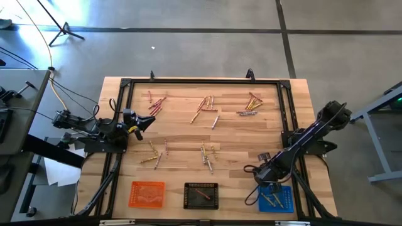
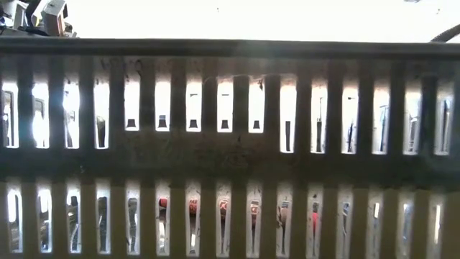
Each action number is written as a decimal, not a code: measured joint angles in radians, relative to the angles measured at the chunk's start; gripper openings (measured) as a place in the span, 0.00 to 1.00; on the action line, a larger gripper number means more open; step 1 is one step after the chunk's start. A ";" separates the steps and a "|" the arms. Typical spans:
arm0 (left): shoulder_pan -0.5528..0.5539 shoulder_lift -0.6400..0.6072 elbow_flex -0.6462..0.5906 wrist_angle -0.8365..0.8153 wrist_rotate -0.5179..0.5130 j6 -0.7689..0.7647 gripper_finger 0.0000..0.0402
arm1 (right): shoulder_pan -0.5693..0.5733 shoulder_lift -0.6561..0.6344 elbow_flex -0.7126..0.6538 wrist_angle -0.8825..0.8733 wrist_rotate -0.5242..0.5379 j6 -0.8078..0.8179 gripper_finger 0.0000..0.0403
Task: Sort crayons
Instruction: Put the yellow crayon into the blue bin
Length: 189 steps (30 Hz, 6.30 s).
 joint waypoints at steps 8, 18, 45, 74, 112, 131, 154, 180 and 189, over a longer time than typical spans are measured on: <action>0.000 0.000 0.000 0.000 0.000 0.000 0.11 | -0.001 0.000 0.000 0.001 0.013 -0.001 0.23; 0.000 0.000 0.000 0.000 0.000 0.000 0.11 | -0.039 0.000 -0.001 0.002 0.038 0.070 0.09; 0.000 0.000 0.000 0.000 0.000 0.000 0.11 | -0.145 -0.040 0.053 0.038 0.189 0.370 0.01; 0.000 0.000 0.000 0.000 0.000 0.000 0.11 | 0.296 -0.148 0.211 0.007 0.013 0.873 0.04; 0.000 0.000 0.000 0.000 0.000 0.000 0.11 | 0.320 -0.063 0.210 -0.078 0.147 0.842 0.30; 0.000 0.000 0.000 0.000 0.000 0.000 0.11 | 0.058 -0.247 0.211 -0.282 0.271 0.810 0.20; 0.000 0.000 0.000 0.000 0.000 0.000 0.11 | -0.708 -0.134 0.211 0.126 0.307 0.469 0.20; 0.000 0.000 0.000 0.000 0.000 0.000 0.11 | -0.585 0.249 0.211 0.504 0.020 0.607 0.20; 0.000 0.000 0.000 0.000 0.000 0.000 0.11 | -0.580 0.305 0.214 0.511 0.055 0.577 0.20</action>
